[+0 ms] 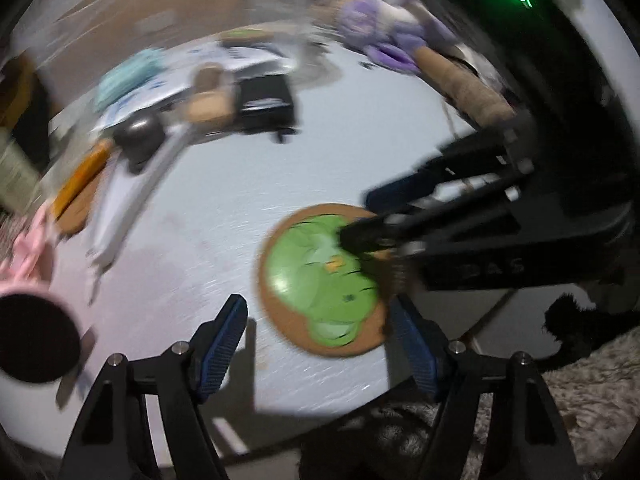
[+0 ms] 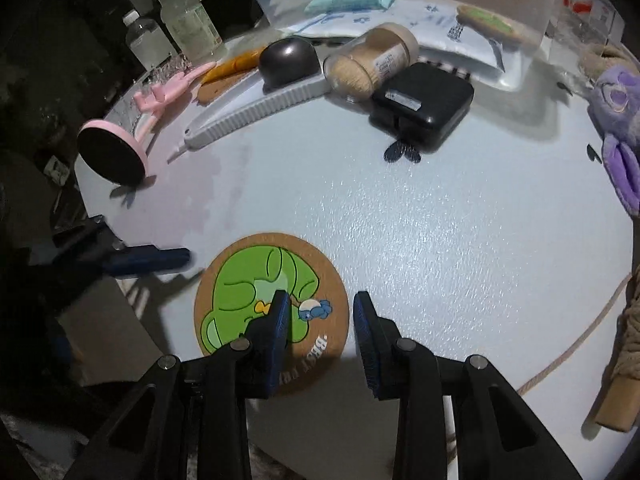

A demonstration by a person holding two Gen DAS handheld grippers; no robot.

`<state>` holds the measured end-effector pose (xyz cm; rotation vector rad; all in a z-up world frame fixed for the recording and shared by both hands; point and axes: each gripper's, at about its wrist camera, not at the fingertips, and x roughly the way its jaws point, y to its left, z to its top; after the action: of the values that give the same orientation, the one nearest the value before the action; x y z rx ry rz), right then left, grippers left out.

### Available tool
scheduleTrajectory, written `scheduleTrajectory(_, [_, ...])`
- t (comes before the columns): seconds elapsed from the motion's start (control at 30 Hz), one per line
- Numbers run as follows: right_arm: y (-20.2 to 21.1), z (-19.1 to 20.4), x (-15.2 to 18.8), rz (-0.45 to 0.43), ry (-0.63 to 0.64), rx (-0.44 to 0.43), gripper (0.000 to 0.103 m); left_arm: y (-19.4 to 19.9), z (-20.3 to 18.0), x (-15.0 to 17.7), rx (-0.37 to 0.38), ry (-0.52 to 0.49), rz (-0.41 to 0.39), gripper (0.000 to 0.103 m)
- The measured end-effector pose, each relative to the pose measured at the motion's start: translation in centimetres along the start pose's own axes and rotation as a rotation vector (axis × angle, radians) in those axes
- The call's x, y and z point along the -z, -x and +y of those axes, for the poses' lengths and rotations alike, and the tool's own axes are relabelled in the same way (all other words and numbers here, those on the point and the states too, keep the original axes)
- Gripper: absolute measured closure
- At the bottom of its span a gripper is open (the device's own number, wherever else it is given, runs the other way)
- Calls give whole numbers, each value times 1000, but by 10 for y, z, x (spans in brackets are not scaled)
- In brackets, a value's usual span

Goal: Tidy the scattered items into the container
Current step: 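Close the right gripper on the edge of the 'BEST FRIEND' coaster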

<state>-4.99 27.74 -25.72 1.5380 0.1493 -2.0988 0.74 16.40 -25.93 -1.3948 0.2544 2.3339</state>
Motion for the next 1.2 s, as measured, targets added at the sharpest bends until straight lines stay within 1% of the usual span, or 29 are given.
scheduleTrajectory(0.07, [0, 0, 1, -10, 2, -1, 70, 8, 13, 4, -39, 57, -6, 30])
scheduleTrajectory(0.17, [-1, 0, 2, -21, -1, 3, 70, 10, 30, 9, -132, 114, 15, 30])
scheduleTrajectory(0.23, [0, -1, 2, -26, -8, 4, 70, 6, 39, 13, -185, 135, 41, 30])
scheduleTrajectory(0.33, [1, -1, 2, -31, -23, 10, 70, -5, 46, 14, -231, 137, 90, 30])
scheduleTrajectory(0.43, [3, 0, 4, -36, -41, 16, 70, -12, 43, 11, -209, 119, 98, 30])
scheduleTrajectory(0.53, [7, -1, 10, -42, -60, 30, 70, -16, 35, 3, -193, 70, 93, 32])
scheduleTrajectory(0.6, [11, -7, 17, -47, -98, 34, 70, -19, 33, -4, -181, 43, 90, 36])
scheduleTrajectory(0.7, [17, -12, 28, -49, -153, 44, 70, -25, 32, -16, -145, 15, 92, 37])
scheduleTrajectory(0.8, [22, -13, 41, -46, -231, 54, 69, -33, 25, -34, -133, -52, 82, 38])
scheduleTrajectory(0.93, [27, -11, 56, -50, -348, 50, 69, -47, 18, -61, -85, -150, 63, 39])
scheduleTrajectory(1.0, [28, -9, 60, -58, -407, 58, 69, -54, 11, -73, -58, -216, 52, 40])
scheduleTrajectory(1.07, [29, -6, 64, -70, -464, 64, 69, -59, 6, -82, -24, -284, 45, 39])
scheduleTrajectory(1.1, [29, -4, 67, -78, -496, 65, 69, -61, 4, -86, -6, -316, 44, 37])
scheduleTrajectory(1.13, [30, -3, 70, -88, -533, 67, 69, -63, 4, -90, 21, -344, 53, 37])
scheduleTrajectory(1.2, [32, -2, 76, -109, -607, 72, 69, -57, 6, -96, 61, -351, 48, 36])
